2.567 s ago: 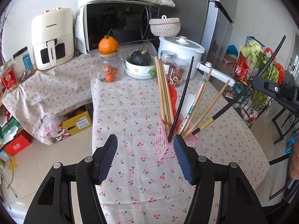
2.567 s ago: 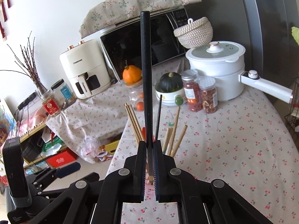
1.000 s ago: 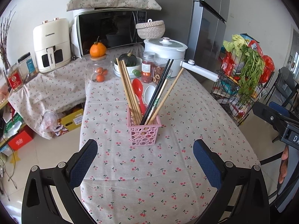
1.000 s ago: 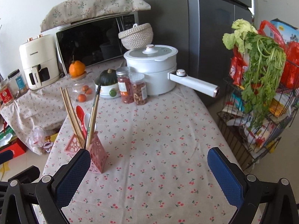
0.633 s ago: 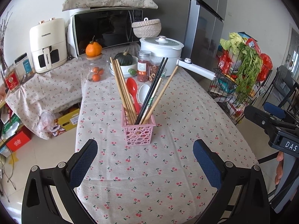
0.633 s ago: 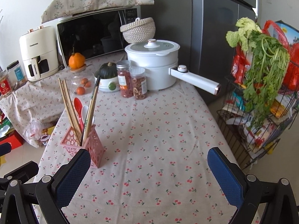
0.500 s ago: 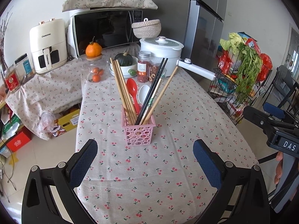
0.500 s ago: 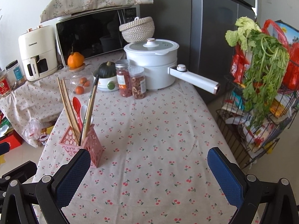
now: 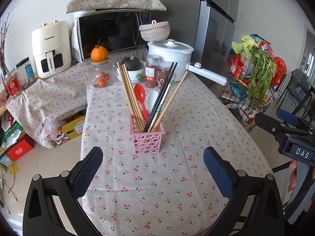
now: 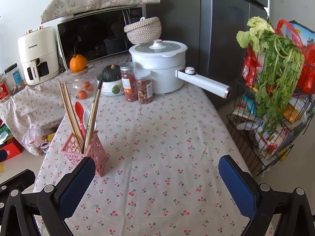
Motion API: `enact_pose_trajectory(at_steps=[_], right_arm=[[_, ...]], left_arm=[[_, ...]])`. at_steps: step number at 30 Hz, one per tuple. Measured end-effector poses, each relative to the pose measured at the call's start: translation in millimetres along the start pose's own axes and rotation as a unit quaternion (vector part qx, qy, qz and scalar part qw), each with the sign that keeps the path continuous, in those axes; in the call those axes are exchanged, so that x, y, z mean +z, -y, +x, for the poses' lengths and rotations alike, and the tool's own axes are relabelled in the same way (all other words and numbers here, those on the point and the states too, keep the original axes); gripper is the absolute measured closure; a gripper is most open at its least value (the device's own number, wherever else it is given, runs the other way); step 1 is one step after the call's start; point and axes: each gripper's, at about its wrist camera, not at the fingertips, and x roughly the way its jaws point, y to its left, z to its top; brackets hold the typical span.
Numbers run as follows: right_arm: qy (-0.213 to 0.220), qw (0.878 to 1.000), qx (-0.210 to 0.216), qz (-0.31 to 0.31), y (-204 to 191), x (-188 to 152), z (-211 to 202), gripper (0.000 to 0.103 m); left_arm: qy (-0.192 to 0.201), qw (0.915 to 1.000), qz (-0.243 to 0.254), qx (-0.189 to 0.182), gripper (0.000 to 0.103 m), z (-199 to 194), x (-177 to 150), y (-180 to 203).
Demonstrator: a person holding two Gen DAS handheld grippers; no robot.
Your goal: Organize utensils
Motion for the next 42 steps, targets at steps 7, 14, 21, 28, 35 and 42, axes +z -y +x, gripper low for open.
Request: enact_pose_trajectory(at_steps=[7, 14, 21, 28, 35, 42], right_arm=[[-0.002, 1.0, 0.0, 0.005, 2, 0, 1, 0.0], [-0.004, 1.0, 0.0, 0.009, 3, 0, 2, 0.0], [-0.01, 1.0, 0.001, 0.015, 6, -1, 3, 0.0], [-0.01, 1.0, -0.001, 0.016, 5, -1, 4, 0.0], [-0.016, 1.0, -0.002, 0.018, 6, -2, 7, 0.0], [-0.022, 1.0, -0.002, 0.018, 6, -3, 10, 0.0]], left_arm=[[0.005, 0.9999, 0.008, 0.005, 0.0, -3, 1, 1], [0.006, 0.9999, 0.01, 0.007, 0.0, -3, 0, 2], [0.01, 0.9998, 0.014, 0.009, 0.0, -4, -1, 2], [0.009, 0.9997, 0.018, 0.011, 0.0, -4, -1, 2], [0.008, 0.9997, 0.018, 0.011, 0.0, -4, -2, 3], [-0.003, 0.9998, 0.014, 0.014, 0.0, 2, -4, 2]])
